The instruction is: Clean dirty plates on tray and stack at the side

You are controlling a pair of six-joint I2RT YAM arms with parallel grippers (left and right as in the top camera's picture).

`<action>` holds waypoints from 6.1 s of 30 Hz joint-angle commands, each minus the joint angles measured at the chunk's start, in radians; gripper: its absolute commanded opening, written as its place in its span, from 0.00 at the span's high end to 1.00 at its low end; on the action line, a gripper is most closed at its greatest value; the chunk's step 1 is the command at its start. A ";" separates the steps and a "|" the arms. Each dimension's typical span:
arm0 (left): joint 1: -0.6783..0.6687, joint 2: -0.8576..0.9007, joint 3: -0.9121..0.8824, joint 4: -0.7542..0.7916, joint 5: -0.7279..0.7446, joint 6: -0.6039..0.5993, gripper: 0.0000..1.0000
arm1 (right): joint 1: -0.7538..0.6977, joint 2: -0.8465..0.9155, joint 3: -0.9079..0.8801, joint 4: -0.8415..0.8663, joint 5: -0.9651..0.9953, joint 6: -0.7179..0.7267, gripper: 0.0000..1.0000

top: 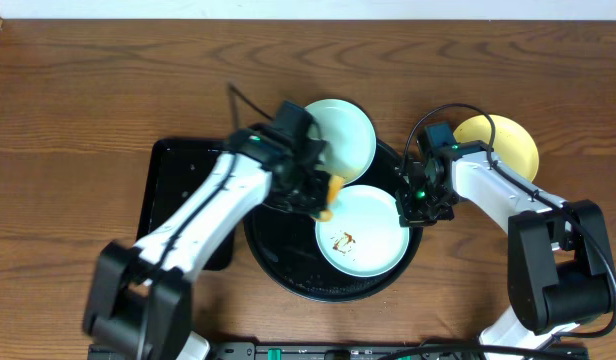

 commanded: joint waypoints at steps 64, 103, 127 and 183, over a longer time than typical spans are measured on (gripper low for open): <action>-0.024 0.472 0.178 -0.358 -0.420 0.054 0.93 | 0.024 0.016 -0.015 0.007 0.000 0.022 0.99; -0.177 0.187 0.226 -0.330 -0.309 0.288 0.93 | 0.026 0.016 -0.015 0.010 -0.025 0.006 0.99; -0.296 0.189 0.112 -0.408 -0.084 0.615 0.93 | 0.026 0.016 -0.015 -0.010 -0.024 -0.003 0.99; -0.139 0.401 0.323 -0.294 0.144 0.285 0.92 | 0.027 0.016 -0.015 -0.035 -0.017 -0.005 0.99</action>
